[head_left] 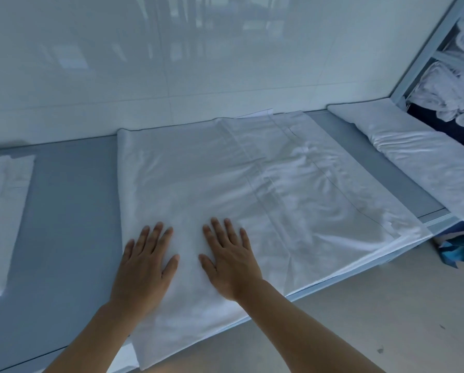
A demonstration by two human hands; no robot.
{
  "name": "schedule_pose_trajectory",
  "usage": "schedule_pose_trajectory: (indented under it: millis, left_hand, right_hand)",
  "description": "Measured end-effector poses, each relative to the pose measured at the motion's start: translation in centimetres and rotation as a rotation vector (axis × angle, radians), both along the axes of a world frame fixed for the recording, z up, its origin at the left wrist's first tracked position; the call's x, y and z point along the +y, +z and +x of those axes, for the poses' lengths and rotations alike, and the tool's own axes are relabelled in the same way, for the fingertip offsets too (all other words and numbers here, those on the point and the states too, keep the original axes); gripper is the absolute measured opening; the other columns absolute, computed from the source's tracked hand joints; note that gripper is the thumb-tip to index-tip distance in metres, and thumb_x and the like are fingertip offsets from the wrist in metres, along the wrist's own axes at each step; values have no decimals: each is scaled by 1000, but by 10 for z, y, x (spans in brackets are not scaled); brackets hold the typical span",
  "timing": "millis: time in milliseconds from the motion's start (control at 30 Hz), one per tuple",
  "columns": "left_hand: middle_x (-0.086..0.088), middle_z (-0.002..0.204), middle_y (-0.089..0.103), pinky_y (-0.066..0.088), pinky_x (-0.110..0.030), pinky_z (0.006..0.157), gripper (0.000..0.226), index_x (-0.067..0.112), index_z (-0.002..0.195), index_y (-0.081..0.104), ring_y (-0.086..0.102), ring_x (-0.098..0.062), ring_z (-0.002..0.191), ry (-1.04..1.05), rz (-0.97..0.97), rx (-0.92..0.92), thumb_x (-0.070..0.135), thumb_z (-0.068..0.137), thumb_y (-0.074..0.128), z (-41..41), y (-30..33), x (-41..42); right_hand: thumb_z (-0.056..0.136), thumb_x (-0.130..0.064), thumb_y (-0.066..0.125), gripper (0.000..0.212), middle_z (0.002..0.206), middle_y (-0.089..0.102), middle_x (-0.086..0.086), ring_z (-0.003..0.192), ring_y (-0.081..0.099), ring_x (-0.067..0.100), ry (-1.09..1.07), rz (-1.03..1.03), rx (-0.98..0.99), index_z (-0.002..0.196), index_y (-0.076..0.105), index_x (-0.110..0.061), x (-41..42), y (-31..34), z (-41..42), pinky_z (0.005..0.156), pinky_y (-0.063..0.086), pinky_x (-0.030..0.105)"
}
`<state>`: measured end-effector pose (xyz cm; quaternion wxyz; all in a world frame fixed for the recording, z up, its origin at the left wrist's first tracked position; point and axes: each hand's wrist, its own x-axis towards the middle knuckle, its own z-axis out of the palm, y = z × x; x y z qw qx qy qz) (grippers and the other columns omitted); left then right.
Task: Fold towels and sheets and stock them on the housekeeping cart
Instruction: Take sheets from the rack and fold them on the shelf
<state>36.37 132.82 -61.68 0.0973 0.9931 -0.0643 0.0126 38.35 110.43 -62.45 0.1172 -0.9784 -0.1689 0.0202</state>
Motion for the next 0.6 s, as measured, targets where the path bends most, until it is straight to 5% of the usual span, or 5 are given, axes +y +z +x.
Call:
schedule_pose_trajectory:
  millis: [600]
  left_hand:
    - [3, 171, 19, 22, -48, 125, 71, 28, 163, 26, 17, -24, 158, -15, 0, 62, 59, 100, 19, -78, 7, 177]
  right_hand:
    - [103, -61, 12, 70, 170, -17, -9, 156, -20, 19, -17, -39, 34, 164, -5, -33, 175, 1, -82, 127, -6, 48]
